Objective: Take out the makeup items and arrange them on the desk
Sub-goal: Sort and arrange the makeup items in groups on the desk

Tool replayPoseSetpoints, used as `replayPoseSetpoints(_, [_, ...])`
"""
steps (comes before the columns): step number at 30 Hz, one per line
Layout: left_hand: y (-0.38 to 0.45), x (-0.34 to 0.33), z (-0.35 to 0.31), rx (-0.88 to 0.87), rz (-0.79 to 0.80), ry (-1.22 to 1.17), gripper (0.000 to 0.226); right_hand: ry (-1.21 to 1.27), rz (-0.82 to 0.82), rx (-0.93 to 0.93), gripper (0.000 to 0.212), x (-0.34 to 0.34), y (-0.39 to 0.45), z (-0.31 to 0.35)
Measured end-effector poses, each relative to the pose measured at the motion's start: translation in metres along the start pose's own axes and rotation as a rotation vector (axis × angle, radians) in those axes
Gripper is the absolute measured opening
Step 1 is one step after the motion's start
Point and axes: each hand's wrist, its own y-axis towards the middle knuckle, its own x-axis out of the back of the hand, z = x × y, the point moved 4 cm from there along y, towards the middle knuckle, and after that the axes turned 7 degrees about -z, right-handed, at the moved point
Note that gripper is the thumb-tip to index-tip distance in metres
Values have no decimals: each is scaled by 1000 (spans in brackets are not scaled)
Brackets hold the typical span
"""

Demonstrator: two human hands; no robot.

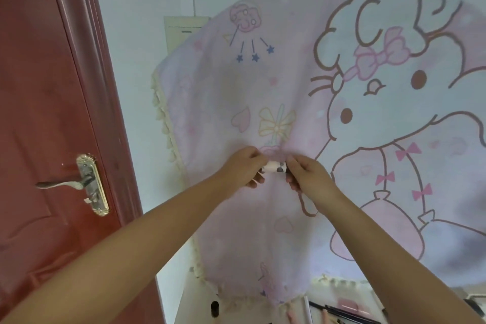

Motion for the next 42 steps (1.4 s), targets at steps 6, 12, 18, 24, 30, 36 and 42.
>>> replayPoseSetpoints(6, [-3,8,-29,-385,-302,155,30,26,-111,-33,49,-5,21,40])
replayPoseSetpoints(12, [9,19,-64,-363,-487,6,48,9,-281,216,55,2,34,86])
replayPoseSetpoints(18, [16,22,-93,-230,-392,75,50,-58,-419,434,54,24,39,107])
replayPoseSetpoints(24, [17,8,-81,-28,-128,55,45,-151,-427,673,29,33,28,101])
replayPoseSetpoints(30, [4,16,-94,-461,-449,223,50,51,-124,83,49,25,54,91])
replayPoseSetpoints(36, [9,21,-91,-371,-458,17,46,162,-279,283,54,22,43,96])
replayPoseSetpoints(42, [7,12,-74,55,-182,-228,36,-188,-325,852,45,21,24,116])
